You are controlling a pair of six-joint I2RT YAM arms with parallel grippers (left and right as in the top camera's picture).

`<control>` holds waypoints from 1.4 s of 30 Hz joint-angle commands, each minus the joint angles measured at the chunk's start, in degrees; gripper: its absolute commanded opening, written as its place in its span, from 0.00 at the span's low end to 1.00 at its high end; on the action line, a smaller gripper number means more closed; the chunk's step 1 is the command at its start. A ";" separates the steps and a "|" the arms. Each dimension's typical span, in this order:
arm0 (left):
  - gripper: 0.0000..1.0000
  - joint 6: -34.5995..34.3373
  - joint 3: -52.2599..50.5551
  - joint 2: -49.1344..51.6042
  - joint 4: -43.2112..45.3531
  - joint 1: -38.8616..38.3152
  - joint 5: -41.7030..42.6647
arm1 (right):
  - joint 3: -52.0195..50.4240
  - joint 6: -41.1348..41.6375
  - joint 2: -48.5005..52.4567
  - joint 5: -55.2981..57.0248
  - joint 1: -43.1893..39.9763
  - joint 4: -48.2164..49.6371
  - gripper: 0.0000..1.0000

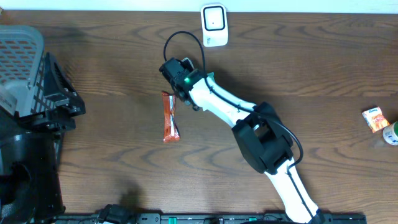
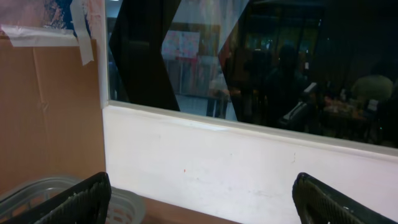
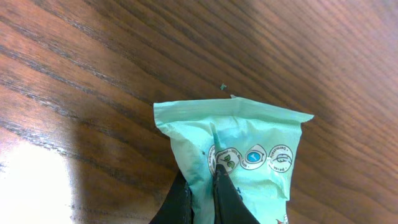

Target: Scan the item barcode

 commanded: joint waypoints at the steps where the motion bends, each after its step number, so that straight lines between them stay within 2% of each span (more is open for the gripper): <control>1: 0.93 0.39 -0.17 -0.02 0.35 0.31 -0.55 | 0.63 0.15 -0.76 -16.85 -2.49 -3.52 0.01; 4: 0.93 0.42 -0.17 -0.02 0.35 0.31 -0.55 | 2.58 -4.37 -6.10 -32.22 -4.57 -5.60 0.01; 7: 0.93 1.36 -0.17 -0.20 0.57 0.31 -0.55 | 2.75 -5.49 -11.10 -48.85 -8.20 -7.19 0.01; 14: 0.94 1.88 -0.17 -0.68 0.59 0.31 -0.55 | 2.73 -8.26 -14.45 -74.95 -16.87 -12.94 0.01; 18: 0.93 1.88 -0.17 -0.68 0.59 0.31 -0.55 | 2.54 -11.37 -14.40 -84.63 -19.80 -15.58 0.01; 24: 0.93 1.88 -0.17 -0.68 0.61 0.31 -0.55 | 2.54 -11.43 -14.40 -97.11 -22.58 -16.17 0.01; 35: 0.93 1.88 -0.17 -0.68 0.59 0.31 -0.52 | 2.56 -10.80 -14.40 -93.85 -22.82 -13.51 0.01; 42: 0.93 1.88 -0.17 -0.68 0.61 0.31 -0.52 | 2.54 -11.04 -14.40 -98.16 -23.34 -13.42 0.01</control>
